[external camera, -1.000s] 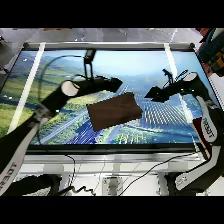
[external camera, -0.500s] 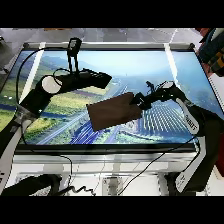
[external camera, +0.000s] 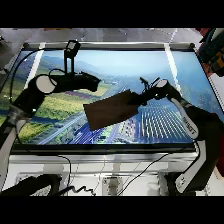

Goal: Fold the clothes and pants, and hang the long-sleeved shirts on hangers.

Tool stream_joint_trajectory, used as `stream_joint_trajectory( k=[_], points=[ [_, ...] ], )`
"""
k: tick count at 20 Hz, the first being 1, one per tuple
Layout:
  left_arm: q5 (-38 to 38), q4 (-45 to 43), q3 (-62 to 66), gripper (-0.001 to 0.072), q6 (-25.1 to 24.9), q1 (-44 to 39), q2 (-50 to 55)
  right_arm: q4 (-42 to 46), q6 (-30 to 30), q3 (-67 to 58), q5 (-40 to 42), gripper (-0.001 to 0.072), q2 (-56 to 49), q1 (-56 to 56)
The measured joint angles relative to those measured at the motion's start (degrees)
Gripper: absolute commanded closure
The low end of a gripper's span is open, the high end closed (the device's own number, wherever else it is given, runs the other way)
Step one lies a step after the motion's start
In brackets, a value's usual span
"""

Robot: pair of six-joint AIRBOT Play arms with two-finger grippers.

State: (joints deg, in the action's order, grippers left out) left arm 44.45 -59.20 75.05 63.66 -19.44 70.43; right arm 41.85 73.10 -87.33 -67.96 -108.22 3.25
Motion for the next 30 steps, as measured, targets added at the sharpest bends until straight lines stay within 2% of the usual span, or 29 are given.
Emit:
stream_joint_trajectory(
  k=[3, 7, 14, 19, 21, 22, 23, 25, 26, 29, 30],
  points=[
    [7.5, -6.0, 0.0, 0.0692, 0.0, 3.3, -3.8, 2.8, 2.0, 0.0, 1.9, 0.0697, 6.9, -4.4],
    [12.8, -10.7, 0.0, 0.0693, 0.0, 7.7, -11.1, 13.6, 10.8, 0.0, 0.7, 0.0696, 17.4, -14.4],
    [15.2, -13.2, 0.0, 0.0692, 0.0, 10.9, -20.4, 35.4, 25.6, 0.0, -8.5, 0.0698, 32.9, -36.9],
    [15.4, -13.7, 0.0, 0.0693, 0.0, 11.2, -22.4, 50.4, 42.3, 0.2, -17.4, 0.0697, 40.6, -50.9],
    [15.4, -13.8, 0.0, 0.0692, 0.0, 11.3, -22.6, 55.2, 46.7, 0.2, -19.3, 0.0696, 43.3, -54.4],
    [15.4, -13.8, 0.0, 0.0693, 0.0, 11.3, -22.7, 56.9, 48.2, 0.2, -20.1, 0.0654, 44.2, -55.8],
    [15.4, -13.8, 0.0, 0.0692, 0.0, 11.3, -22.7, 58.5, 49.4, 0.1, -21.2, 0.0491, 45.0, -57.0],
    [15.4, -13.8, 0.0, 0.0692, 0.0, 11.3, -22.8, 60.0, 51.4, 0.1, -23.1, 0.0057, 45.9, -58.5],
    [15.4, -13.8, 0.0, 0.0692, 0.0, 11.3, -22.8, 60.3, 52.1, 0.1, -24.1, 0.0020, 46.2, -58.9],
    [15.4, -13.8, 0.0, 0.0692, 0.0, 11.3, -22.8, 61.2, 53.5, 0.1, -25.5, 0.0024, 46.6, -59.7],
    [15.4, -13.8, 0.0, 0.0692, 0.0, 11.3, -22.8, 61.3, 53.7, 0.1, -25.7, 0.0113, 46.7, -59.8]
  ],
)
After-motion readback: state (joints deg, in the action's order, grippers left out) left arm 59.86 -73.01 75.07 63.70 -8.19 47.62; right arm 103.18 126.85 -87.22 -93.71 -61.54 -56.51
